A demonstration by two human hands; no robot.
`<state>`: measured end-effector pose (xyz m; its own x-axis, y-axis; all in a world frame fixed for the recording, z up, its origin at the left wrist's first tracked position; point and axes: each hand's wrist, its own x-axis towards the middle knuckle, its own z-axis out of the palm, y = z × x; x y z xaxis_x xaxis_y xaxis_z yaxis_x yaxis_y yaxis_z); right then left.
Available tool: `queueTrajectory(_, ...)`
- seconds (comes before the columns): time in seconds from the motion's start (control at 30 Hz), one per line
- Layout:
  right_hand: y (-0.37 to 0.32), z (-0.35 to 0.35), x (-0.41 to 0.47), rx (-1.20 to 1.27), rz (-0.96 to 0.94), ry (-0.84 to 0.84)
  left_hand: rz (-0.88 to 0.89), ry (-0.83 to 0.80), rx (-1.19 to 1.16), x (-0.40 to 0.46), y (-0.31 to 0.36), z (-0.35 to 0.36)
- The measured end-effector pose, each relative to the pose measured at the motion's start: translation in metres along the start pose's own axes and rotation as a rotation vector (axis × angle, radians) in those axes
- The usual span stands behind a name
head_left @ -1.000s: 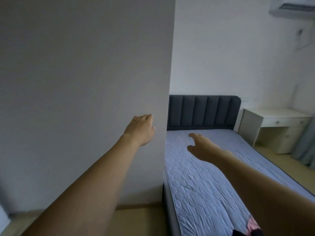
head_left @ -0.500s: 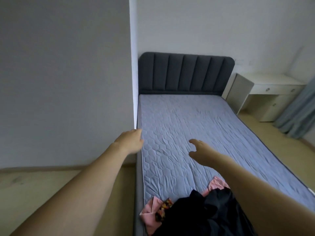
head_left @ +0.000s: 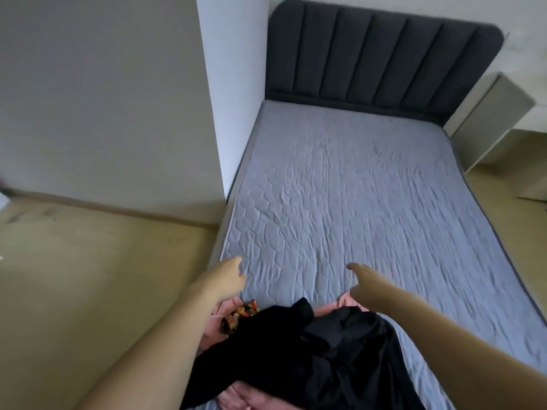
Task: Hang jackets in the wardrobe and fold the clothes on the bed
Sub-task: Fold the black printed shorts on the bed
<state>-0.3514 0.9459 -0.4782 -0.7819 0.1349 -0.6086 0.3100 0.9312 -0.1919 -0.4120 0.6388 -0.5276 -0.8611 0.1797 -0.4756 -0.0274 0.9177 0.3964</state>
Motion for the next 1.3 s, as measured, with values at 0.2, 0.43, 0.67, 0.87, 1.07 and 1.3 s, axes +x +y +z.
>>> queueTrajectory(0.2, 0.052, 0.139, 0.107, -0.149, -0.168, -0.216, 0.008, -0.182, 0.055, 0.071, -0.025, 0.186)
queueTrajectory(0.43, 0.043, 0.287, 0.196, -0.354, -0.281, -0.085, -0.235, -0.28, 0.061, 0.118, -0.115, 0.346)
queueTrajectory(0.67, 0.052, 0.306, 0.2, -0.224, -0.286, 0.025, -0.076, 0.018, -0.052, 0.118, -0.113, 0.361)
queueTrajectory(0.87, 0.059, 0.218, 0.166, 0.084, -0.208, 0.11, -0.171, 0.169, -0.616, 0.071, -0.063, 0.285)
queueTrajectory(1.07, 0.056, 0.071, 0.062, 0.33, -0.19, 0.203, -0.072, 0.352, -0.744, 0.018, 0.035, 0.136)
queueTrajectory(1.3, 0.108, -0.084, -0.068, 0.563, -0.396, 0.299, 0.044, 0.31, -0.736, -0.078, 0.18, -0.002)
